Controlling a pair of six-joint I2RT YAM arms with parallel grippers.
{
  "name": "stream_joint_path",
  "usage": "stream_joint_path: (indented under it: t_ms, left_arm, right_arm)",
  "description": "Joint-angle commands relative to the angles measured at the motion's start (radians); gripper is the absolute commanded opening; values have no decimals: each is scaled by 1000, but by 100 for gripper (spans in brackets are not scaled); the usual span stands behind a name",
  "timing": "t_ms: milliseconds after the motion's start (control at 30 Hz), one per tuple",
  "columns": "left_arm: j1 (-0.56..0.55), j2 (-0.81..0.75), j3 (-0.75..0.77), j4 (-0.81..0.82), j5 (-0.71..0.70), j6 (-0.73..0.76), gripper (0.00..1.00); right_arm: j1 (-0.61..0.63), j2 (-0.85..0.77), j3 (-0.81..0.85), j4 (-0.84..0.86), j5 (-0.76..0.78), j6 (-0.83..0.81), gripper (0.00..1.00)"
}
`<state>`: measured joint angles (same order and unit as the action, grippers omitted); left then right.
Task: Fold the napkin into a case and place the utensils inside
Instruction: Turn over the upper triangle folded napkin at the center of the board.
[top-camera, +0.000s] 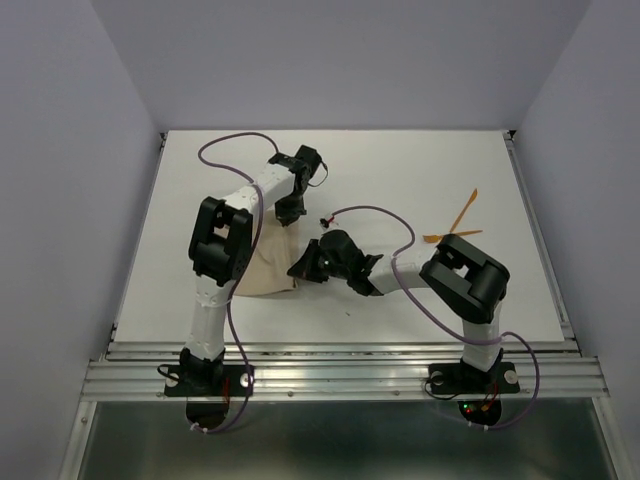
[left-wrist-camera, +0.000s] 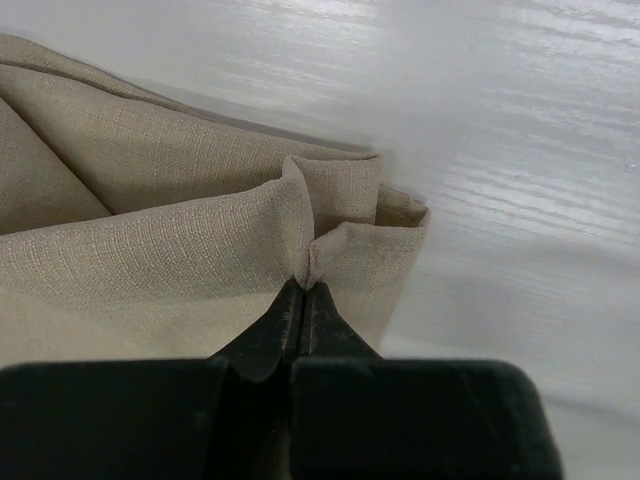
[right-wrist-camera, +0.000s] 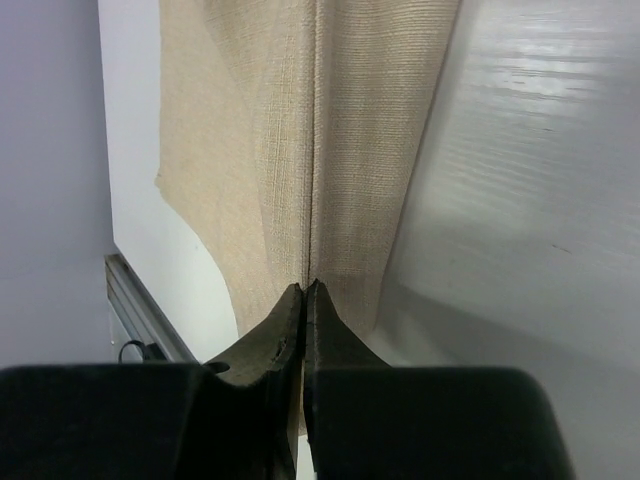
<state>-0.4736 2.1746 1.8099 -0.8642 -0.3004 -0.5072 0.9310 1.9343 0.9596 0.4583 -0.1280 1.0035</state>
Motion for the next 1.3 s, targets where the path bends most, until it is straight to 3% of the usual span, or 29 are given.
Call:
stream_joint_path:
  t_ms: [0,133,333,467,567,833,933,1033,1267]
  left_arm:
    - [36,-15,112,344,-175,-13,0]
    - [38,-62,82,352,-167,-4,0]
    - [96,-237,16,344,-143,59,0]
    - [252,-421,-73,344,-66,90,0]
    - [370,-536,-98,315,-59,117,0]
    - [619,-699,-14,182,-140,190,0]
    - [624,-697,71,157,-218,211,0]
    - [616,-670,160,149,-238,211,0]
    - [376,-443,310,154,-410,193,0]
  right_arm:
    - [75,-73,-93,-142,-193,50,1]
    - [66,-109,-82,-229,-157,-5,1]
    - [112,-127,63,-380,-87,-117,1]
    - [167,-69,229,-452,-71,-173,1]
    - [207,18,440,-523,-100,-210,1]
    - [282,232,824,-601,-231,-256,1]
    - [292,270,932,-589,-292,-247,1]
    - [292,278,938,-527,-357,-207,1]
    - [282,226,751,-370,-381,-99,1]
